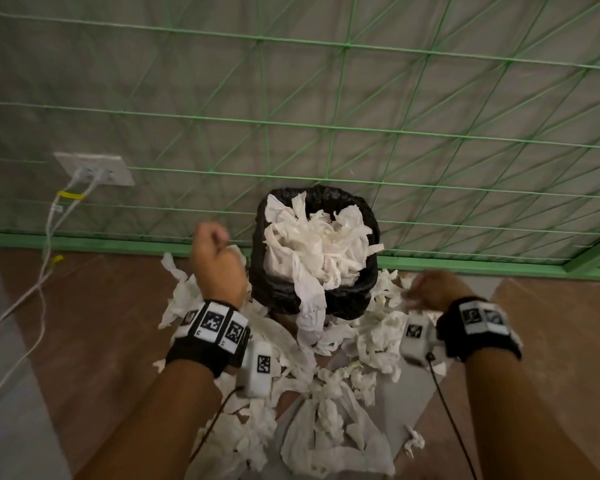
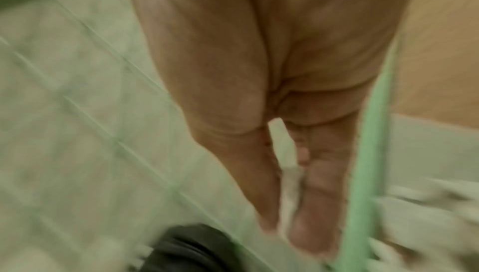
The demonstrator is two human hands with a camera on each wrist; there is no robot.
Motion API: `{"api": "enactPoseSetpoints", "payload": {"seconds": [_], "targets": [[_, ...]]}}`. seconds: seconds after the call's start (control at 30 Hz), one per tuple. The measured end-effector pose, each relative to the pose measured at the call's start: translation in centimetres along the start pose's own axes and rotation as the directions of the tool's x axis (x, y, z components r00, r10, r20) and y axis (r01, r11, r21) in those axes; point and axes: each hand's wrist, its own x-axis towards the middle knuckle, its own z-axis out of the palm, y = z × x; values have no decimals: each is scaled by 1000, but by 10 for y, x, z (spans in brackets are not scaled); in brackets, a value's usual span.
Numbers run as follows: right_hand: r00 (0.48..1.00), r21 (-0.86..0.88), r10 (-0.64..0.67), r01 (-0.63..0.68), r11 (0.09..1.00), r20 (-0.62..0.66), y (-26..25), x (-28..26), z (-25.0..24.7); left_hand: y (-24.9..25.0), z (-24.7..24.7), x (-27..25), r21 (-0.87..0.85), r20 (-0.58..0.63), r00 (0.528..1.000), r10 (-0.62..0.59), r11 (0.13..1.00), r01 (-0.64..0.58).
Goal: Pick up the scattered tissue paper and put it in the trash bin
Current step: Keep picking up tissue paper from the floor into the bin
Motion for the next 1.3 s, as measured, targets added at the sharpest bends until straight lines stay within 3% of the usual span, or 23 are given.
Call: {"api": "enactPoseSetpoints", "payload": {"seconds": [0.03, 0.1, 0.17, 0.23, 0.3, 0.33, 0.4, 0.43, 0.5, 0.57, 0.6, 0.67, 0.7, 0.77, 0.83, 0.87, 0.97, 1.0, 1.03, 1.07, 1.17, 1.23, 1.3], "targets": [[990, 153, -94, 110, 982, -107, -24, -8, -13, -15, -8, -5, 57, -76, 993, -95, 993, 100], [890, 192, -243, 335, 922, -385, -64, -22, -33, -56, -22, -21, 346, -84, 961, -265, 896, 278], [769, 185, -382, 533, 826, -513, -103, -45, -39, -89, -31, -42, 674, 129, 895, -426, 700, 237], [645, 209, -502, 709, 673, -576, -133, -69, -32, -97, -27, -65, 744, 441, 711, -548, 666, 52], [576, 180, -583, 782, 597, -573, -151, -82, -18, -85, -18, -89, 629, 718, 473, -511, 767, -128], [574, 132, -625, 783, 608, -528, -154, -83, -10, -76, -11, -101, 557, 791, 376, -483, 823, -114], [652, 57, -649, 721, 691, -391, -149, -77, 2, -61, 0, -118, 475, 839, 268, -474, 878, 65], [689, 49, -624, 684, 727, -368, -142, -72, 5, -57, 6, -123, 443, 840, 264, -473, 880, 169], [735, 125, -515, 619, 776, -440, -122, -58, 6, -54, 14, -121, 424, 806, 316, -501, 860, 284], [784, 96, -365, 470, 877, -502, -90, -35, 2, -51, 15, -107, 480, 779, 314, -542, 839, 258], [839, 11, -292, 334, 942, -459, -73, -26, 1, -45, 14, -97, 527, 772, 257, -582, 811, 252], [975, -189, -80, 41, 981, -207, -15, -4, 11, -25, 8, -72, 621, 759, 104, -643, 762, 181], [996, -296, 59, -77, 952, -69, 22, 9, 22, -11, 4, -58, 649, 754, 48, -655, 755, 95], [961, -443, 276, -238, 864, 23, 115, 51, 55, 22, -2, -33, 638, 770, 11, -638, 770, -22], [914, -495, 397, -309, 812, 80, 157, 53, 89, 57, -5, -13, 558, 829, 92, -551, 827, -76], [895, -468, 425, -319, 824, 138, 152, 36, 99, 72, -3, -4, 506, 857, 184, -481, 852, -130], [914, -368, 363, -280, 886, 179, 104, -17, 114, 94, 14, 13, 416, 799, 578, -169, 849, -327], [926, -381, 332, -246, 891, 180, 97, -23, 119, 92, 22, 17, 437, 734, 673, -90, 821, -368], [935, -418, 306, -209, 884, 179, 91, -26, 126, 86, 28, 19, 462, 692, 721, -48, 797, -390], [945, -462, 271, -160, 872, 184, 86, -26, 134, 78, 34, 19, 490, 691, 721, -55, 769, -412], [952, -550, 233, -87, 831, 201, 77, -30, 161, 48, 41, 10, 578, 776, 603, -187, 594, -560], [962, -608, 193, -38, 793, 191, 74, -36, 168, 38, 38, 4, 582, 721, 687, -91, 618, -529], [966, -607, 151, 8, 795, 210, 68, -35, 166, 31, 25, 1, 491, 490, 867, 84, 795, -355]]}}
